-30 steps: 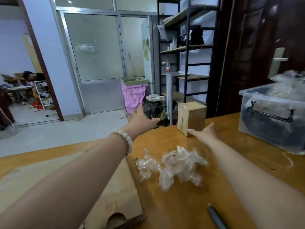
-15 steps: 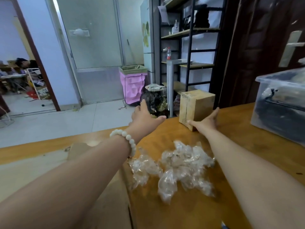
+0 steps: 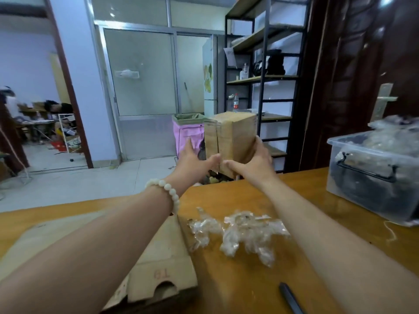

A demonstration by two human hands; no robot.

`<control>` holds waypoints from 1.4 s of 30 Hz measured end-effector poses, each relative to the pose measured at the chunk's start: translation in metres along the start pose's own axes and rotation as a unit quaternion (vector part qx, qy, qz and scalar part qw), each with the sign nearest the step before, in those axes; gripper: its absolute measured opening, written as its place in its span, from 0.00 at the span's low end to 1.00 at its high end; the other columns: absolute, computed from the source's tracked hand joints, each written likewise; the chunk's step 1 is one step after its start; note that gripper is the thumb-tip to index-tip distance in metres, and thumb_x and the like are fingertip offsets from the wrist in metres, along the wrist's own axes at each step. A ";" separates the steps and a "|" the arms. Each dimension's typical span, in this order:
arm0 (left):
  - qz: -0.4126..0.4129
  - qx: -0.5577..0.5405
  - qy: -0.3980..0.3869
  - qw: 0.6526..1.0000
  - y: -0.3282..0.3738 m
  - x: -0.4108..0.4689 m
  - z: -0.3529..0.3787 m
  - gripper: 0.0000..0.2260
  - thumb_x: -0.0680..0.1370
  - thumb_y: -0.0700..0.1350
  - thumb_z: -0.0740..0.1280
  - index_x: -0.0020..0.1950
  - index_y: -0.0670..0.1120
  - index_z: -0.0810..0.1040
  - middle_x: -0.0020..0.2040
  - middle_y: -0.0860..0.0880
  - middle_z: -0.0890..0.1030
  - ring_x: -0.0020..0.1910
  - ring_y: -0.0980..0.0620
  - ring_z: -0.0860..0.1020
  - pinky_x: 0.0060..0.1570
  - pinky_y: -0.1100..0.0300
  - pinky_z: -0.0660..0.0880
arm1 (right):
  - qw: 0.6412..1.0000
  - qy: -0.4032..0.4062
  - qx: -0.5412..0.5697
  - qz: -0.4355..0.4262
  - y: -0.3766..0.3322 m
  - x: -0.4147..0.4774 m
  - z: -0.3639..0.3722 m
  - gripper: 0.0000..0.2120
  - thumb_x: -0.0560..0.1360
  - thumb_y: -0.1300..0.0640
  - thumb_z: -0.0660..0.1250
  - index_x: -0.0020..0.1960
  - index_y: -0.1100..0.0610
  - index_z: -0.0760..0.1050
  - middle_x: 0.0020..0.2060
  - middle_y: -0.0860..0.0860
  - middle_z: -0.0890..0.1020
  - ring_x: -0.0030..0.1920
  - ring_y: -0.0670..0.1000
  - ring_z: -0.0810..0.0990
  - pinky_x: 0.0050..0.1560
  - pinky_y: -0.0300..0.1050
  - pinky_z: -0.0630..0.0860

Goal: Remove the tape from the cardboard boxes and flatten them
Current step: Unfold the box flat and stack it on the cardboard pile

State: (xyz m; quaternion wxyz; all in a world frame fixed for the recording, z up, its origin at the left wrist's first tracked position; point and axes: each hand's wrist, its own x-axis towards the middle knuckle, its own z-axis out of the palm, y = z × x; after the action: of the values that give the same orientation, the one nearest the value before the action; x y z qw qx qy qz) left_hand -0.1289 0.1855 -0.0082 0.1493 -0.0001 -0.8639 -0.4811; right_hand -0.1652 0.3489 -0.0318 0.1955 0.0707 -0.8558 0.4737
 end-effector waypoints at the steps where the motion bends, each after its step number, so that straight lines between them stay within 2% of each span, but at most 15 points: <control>1: -0.002 -0.018 0.007 1.000 0.003 -0.008 -0.011 0.43 0.76 0.56 0.69 0.80 0.48 0.43 0.79 0.44 0.55 0.76 0.44 0.60 0.69 0.51 0.62 | 0.999 -0.022 0.019 -0.013 -0.016 -0.008 -0.003 0.54 0.61 0.35 0.75 0.76 0.50 0.50 0.72 0.50 0.62 0.73 0.55 0.59 0.72 0.57 0.61; 3: -0.010 -0.057 0.021 0.998 0.006 -0.027 -0.034 0.43 0.76 0.56 0.68 0.80 0.49 0.44 0.78 0.43 0.59 0.74 0.44 0.64 0.67 0.52 0.65 | 0.994 -0.078 0.073 -0.029 -0.043 -0.026 -0.008 0.48 0.58 0.34 0.75 0.71 0.47 0.59 0.64 0.46 0.72 0.66 0.52 0.69 0.66 0.54 0.70; 6: -0.021 -0.151 0.001 0.988 0.000 -0.060 -0.064 0.38 0.77 0.52 0.68 0.79 0.50 0.48 0.72 0.44 0.69 0.62 0.47 0.75 0.53 0.61 0.73 | 0.977 -0.164 0.128 -0.042 -0.074 -0.066 -0.006 0.31 0.68 0.41 0.73 0.66 0.47 0.65 0.50 0.40 0.74 0.54 0.45 0.73 0.53 0.39 0.71; 10: -0.059 -0.266 -0.031 0.962 -0.022 -0.109 -0.095 0.23 0.77 0.48 0.69 0.69 0.49 0.64 0.59 0.45 0.79 0.49 0.50 0.82 0.44 0.57 0.80 | 0.956 -0.240 0.167 -0.014 -0.087 -0.114 0.022 0.28 0.70 0.35 0.67 0.65 0.46 0.69 0.56 0.45 0.79 0.56 0.48 0.77 0.61 0.48 0.73; 14: -0.121 -0.340 -0.013 0.932 -0.047 -0.147 -0.128 0.17 0.78 0.49 0.66 0.64 0.43 0.73 0.47 0.44 0.83 0.38 0.49 0.84 0.31 0.59 0.79 | 0.929 -0.317 0.189 0.022 -0.097 -0.153 0.057 0.19 0.74 0.35 0.61 0.58 0.46 0.75 0.53 0.47 0.81 0.53 0.48 0.78 0.51 0.44 0.73; 16: -0.136 -0.367 0.018 0.920 -0.063 -0.160 -0.141 0.21 0.76 0.49 0.68 0.65 0.41 0.72 0.51 0.41 0.82 0.41 0.46 0.84 0.32 0.57 0.79 | 0.920 -0.338 0.198 0.019 -0.103 -0.166 0.074 0.19 0.74 0.36 0.61 0.57 0.46 0.76 0.53 0.47 0.81 0.54 0.50 0.77 0.50 0.45 0.71; 18: -0.135 -0.383 0.066 0.912 -0.075 -0.174 -0.151 0.33 0.67 0.53 0.75 0.68 0.43 0.70 0.58 0.39 0.80 0.49 0.42 0.82 0.37 0.54 0.80 | 0.914 -0.342 0.219 0.012 -0.109 -0.176 0.088 0.18 0.75 0.37 0.61 0.58 0.47 0.75 0.53 0.46 0.81 0.56 0.51 0.77 0.55 0.47 0.71; 20: -0.132 -0.410 0.118 0.895 -0.089 -0.181 -0.157 0.40 0.61 0.56 0.77 0.70 0.47 0.69 0.60 0.39 0.80 0.54 0.41 0.81 0.40 0.51 0.80 | 0.907 -0.337 0.251 0.000 -0.113 -0.184 0.101 0.23 0.75 0.36 0.61 0.64 0.48 0.71 0.58 0.47 0.78 0.60 0.50 0.74 0.58 0.46 0.71; 22: -0.117 -0.437 0.163 0.877 -0.096 -0.186 -0.157 0.33 0.68 0.56 0.75 0.70 0.50 0.68 0.60 0.40 0.79 0.53 0.42 0.81 0.37 0.51 0.80 | 0.903 -0.331 0.272 -0.022 -0.111 -0.192 0.111 0.32 0.72 0.36 0.65 0.70 0.49 0.66 0.63 0.47 0.75 0.63 0.47 0.72 0.55 0.39 0.71; 24: -0.121 -0.454 0.193 0.862 -0.105 -0.187 -0.149 0.27 0.74 0.53 0.71 0.69 0.51 0.63 0.60 0.41 0.78 0.53 0.42 0.80 0.37 0.48 0.80 | 0.909 -0.307 0.277 -0.044 -0.106 -0.200 0.119 0.26 0.72 0.41 0.68 0.68 0.46 0.67 0.60 0.43 0.76 0.60 0.42 0.74 0.48 0.30 0.72; 27: -0.134 -0.479 0.174 0.850 -0.115 -0.179 -0.130 0.32 0.71 0.55 0.70 0.71 0.51 0.59 0.62 0.39 0.75 0.55 0.40 0.78 0.47 0.43 0.80 | 0.931 -0.228 0.284 -0.027 -0.096 -0.200 0.121 0.20 0.72 0.41 0.66 0.62 0.43 0.66 0.53 0.36 0.74 0.52 0.34 0.73 0.42 0.25 0.70; 30: -0.137 -0.507 0.169 0.834 -0.119 -0.168 -0.116 0.36 0.68 0.52 0.74 0.70 0.47 0.59 0.62 0.39 0.73 0.57 0.40 0.77 0.47 0.44 0.80 | 0.943 -0.167 0.288 -0.014 -0.085 -0.185 0.118 0.19 0.70 0.38 0.63 0.58 0.43 0.68 0.56 0.41 0.76 0.55 0.42 0.75 0.51 0.35 0.71; 34: -0.115 -0.462 0.167 0.863 -0.124 -0.160 -0.105 0.33 0.63 0.48 0.72 0.61 0.47 0.57 0.56 0.43 0.72 0.53 0.48 0.76 0.46 0.56 0.75 | 0.943 -0.151 0.296 0.014 -0.072 -0.175 0.121 0.15 0.77 0.40 0.59 0.60 0.44 0.70 0.53 0.41 0.78 0.55 0.44 0.76 0.53 0.42 0.73; 39: -0.093 -0.413 0.166 0.891 -0.126 -0.159 -0.104 0.39 0.63 0.50 0.78 0.63 0.48 0.56 0.58 0.44 0.73 0.57 0.44 0.77 0.61 0.45 0.75 | 0.956 -0.178 0.233 -0.023 -0.068 -0.179 0.127 0.29 0.67 0.28 0.60 0.65 0.37 0.66 0.58 0.39 0.77 0.60 0.46 0.75 0.63 0.55 0.72; 42: -0.092 -0.360 0.171 0.912 -0.130 -0.164 -0.105 0.37 0.64 0.58 0.72 0.65 0.48 0.58 0.59 0.43 0.74 0.58 0.44 0.76 0.63 0.46 0.72 | 0.945 -0.185 0.269 -0.023 -0.068 -0.184 0.127 0.21 0.71 0.30 0.60 0.62 0.33 0.67 0.57 0.38 0.76 0.61 0.46 0.74 0.64 0.56 0.72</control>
State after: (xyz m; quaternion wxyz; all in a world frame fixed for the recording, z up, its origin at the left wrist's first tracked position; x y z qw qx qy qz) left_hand 0.0365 0.0517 -0.1071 0.2398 0.1082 -0.5891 -0.7641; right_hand -0.0107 0.1940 -0.1129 0.0189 0.2269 -0.7159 0.6601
